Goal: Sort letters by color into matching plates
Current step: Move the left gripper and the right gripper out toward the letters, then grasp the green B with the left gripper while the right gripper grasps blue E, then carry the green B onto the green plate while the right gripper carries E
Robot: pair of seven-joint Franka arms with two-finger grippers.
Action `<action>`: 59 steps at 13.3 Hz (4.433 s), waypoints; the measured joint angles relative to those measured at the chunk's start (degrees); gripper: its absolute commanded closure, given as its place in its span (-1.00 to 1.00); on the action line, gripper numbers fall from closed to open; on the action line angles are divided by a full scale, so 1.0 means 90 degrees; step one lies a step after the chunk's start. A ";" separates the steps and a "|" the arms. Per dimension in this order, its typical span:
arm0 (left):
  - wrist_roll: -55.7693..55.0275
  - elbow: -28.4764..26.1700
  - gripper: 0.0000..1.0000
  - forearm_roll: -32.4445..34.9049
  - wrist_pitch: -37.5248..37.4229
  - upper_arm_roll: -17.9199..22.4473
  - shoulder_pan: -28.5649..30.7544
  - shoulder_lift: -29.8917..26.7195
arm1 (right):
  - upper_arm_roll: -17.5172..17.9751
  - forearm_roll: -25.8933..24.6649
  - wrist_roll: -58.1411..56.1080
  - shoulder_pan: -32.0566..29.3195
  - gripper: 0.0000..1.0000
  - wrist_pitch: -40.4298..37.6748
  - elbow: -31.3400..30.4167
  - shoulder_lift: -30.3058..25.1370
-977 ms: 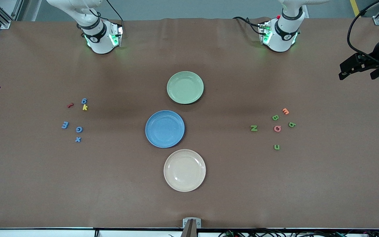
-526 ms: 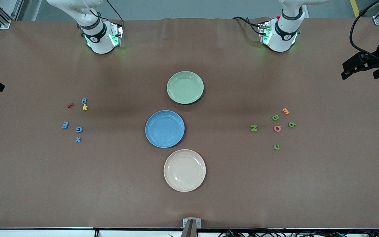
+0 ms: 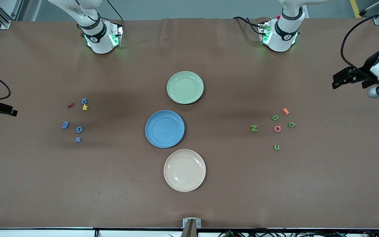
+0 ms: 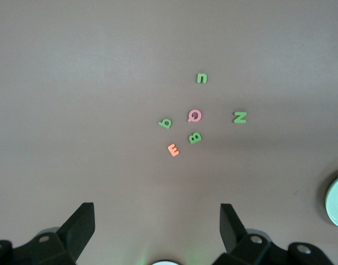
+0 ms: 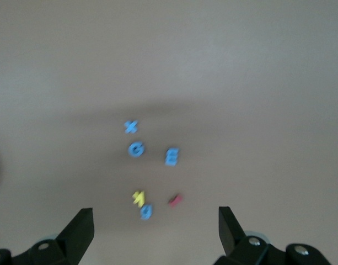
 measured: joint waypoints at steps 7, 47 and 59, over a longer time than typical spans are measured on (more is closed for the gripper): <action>-0.0185 -0.2196 -0.85 -0.0013 0.2647 -0.0284 -0.0031 0.0300 | 0.0022 0.0000 -0.0081 -0.0061 -1.00 0.2476 -0.2326 0.0108; -0.2392 -0.5082 -0.12 -0.0014 0.7297 -0.0471 -0.0100 0.1905 | 0.0072 0.0001 -0.0076 -0.0018 0.32 0.4306 -0.3065 0.1657; -0.2392 -0.4783 1.00 -0.0014 0.6819 -0.0512 -0.0111 0.1616 | 0.0063 0.0000 -0.0076 -0.0019 0.64 0.4299 -0.3060 0.1647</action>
